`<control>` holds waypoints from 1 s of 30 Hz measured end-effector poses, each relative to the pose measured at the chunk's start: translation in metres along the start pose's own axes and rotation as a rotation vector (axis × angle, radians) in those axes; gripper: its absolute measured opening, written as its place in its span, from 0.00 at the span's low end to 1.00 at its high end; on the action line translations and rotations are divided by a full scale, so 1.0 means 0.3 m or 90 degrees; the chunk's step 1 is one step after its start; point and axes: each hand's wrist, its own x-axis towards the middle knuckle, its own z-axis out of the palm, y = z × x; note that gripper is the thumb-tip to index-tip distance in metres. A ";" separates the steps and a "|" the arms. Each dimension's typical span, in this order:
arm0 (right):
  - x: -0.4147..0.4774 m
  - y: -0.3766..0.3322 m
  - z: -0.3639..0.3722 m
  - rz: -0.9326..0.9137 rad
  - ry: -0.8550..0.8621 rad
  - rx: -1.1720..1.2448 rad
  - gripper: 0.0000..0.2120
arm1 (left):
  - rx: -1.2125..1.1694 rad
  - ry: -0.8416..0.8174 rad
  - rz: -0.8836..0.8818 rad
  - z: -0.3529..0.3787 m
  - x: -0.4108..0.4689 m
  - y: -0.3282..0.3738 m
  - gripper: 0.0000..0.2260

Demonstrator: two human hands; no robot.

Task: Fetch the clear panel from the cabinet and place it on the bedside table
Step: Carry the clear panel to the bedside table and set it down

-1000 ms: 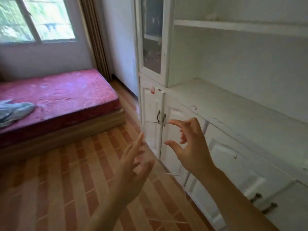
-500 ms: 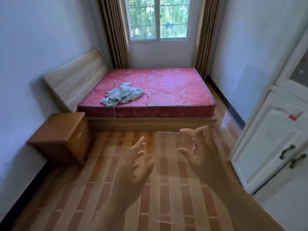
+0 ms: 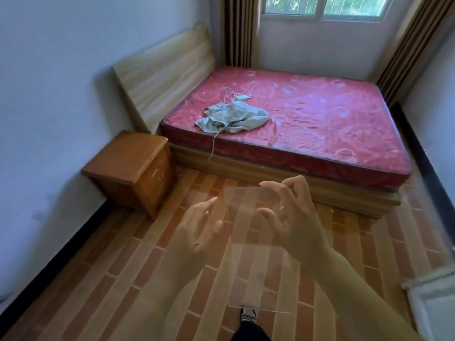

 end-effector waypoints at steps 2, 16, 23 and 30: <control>0.124 0.059 0.032 -0.022 -0.009 0.001 0.22 | 0.004 0.021 -0.012 -0.013 0.122 -0.014 0.19; 1.007 0.214 0.738 -0.108 -0.195 0.162 0.22 | -0.068 0.248 -0.197 -0.352 0.813 -0.369 0.23; 1.497 0.219 1.106 -0.141 -0.173 0.179 0.22 | -0.063 0.255 -0.180 -0.675 1.305 -0.588 0.21; 1.932 0.269 1.466 -0.120 -0.155 0.216 0.22 | -0.039 0.279 -0.210 -0.927 1.692 -0.798 0.20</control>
